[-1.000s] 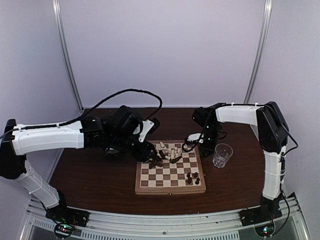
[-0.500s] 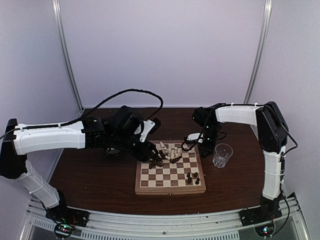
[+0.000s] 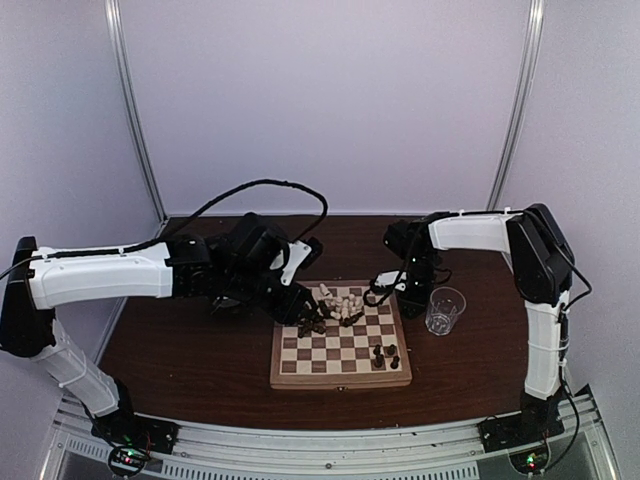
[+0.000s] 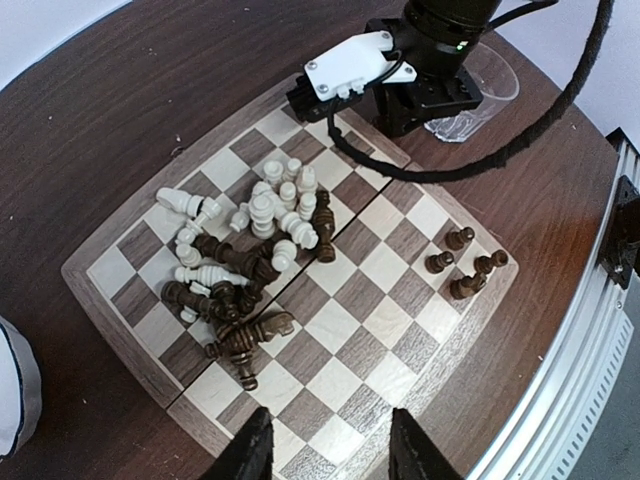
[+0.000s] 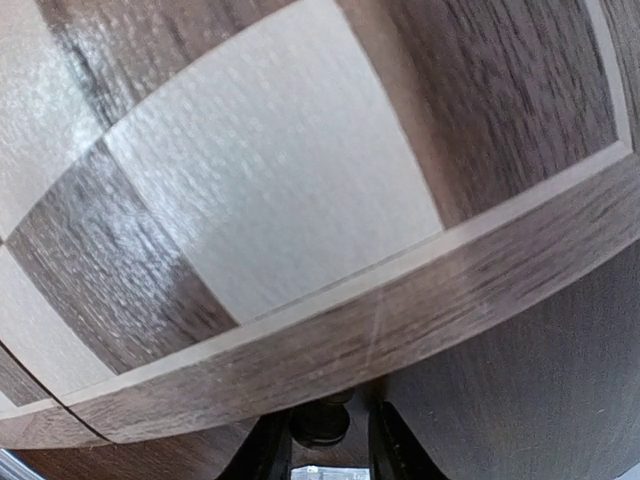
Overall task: Set up the chess pieces on the board
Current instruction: Pick up the pawn from the center of the board.
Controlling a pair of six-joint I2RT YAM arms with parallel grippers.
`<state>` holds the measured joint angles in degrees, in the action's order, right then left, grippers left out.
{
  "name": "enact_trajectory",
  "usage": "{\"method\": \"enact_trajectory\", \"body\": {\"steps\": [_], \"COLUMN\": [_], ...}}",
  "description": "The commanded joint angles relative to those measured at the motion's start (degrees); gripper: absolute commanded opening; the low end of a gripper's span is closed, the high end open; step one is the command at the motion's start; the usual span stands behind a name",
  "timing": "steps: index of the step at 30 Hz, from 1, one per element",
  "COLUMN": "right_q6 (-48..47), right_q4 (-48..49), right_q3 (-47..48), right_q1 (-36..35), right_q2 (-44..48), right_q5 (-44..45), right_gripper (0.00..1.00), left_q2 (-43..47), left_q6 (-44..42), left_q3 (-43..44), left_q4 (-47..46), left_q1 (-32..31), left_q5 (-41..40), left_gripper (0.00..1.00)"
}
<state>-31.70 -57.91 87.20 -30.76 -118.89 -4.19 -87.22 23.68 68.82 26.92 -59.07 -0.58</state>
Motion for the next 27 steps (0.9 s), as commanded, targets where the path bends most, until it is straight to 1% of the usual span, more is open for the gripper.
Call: {"method": "enact_trajectory", "body": {"steps": [1,9,14,17,22,25,27], "right_q6": [0.28,0.24,0.24,0.24,0.23,0.58,0.51], "right_q4": [0.57,1.50,1.80,1.33,-0.65,-2.60,-4.01], "right_q3": [-0.95,-0.90,-1.05,-1.05,-1.21,-0.54,-0.23], "right_q1": [0.27,0.27,0.27,0.35,0.31,0.35,0.25], "right_q2": [-0.81,-0.80,0.68,3.41,10.73,15.45,18.26], "right_q5": [0.92,-0.26,-0.21,-0.18,-1.01,-4.97,-10.23], "right_gripper": [0.27,0.18,0.11,0.08,0.07,0.07,0.07], "left_q2": [-0.74,-0.76,-0.84,-1.17,-2.64,-3.83,-4.67], "left_q6": [0.31,0.47,0.57,0.71,1.92,3.09,4.54], "left_q3": [0.97,0.80,0.71,1.02,2.65,3.52,3.64], "left_q4": [-2.73,-2.88,-3.30,-3.74,-4.94,-7.39,-10.44], "left_q1": [0.31,0.31,0.35,0.33,0.35,0.39,0.46], "left_q5": [0.58,0.58,0.58,0.58,4.00,6.06,8.56], "left_gripper": [0.40,0.40,0.40,0.40,0.40,0.40,0.40]}}
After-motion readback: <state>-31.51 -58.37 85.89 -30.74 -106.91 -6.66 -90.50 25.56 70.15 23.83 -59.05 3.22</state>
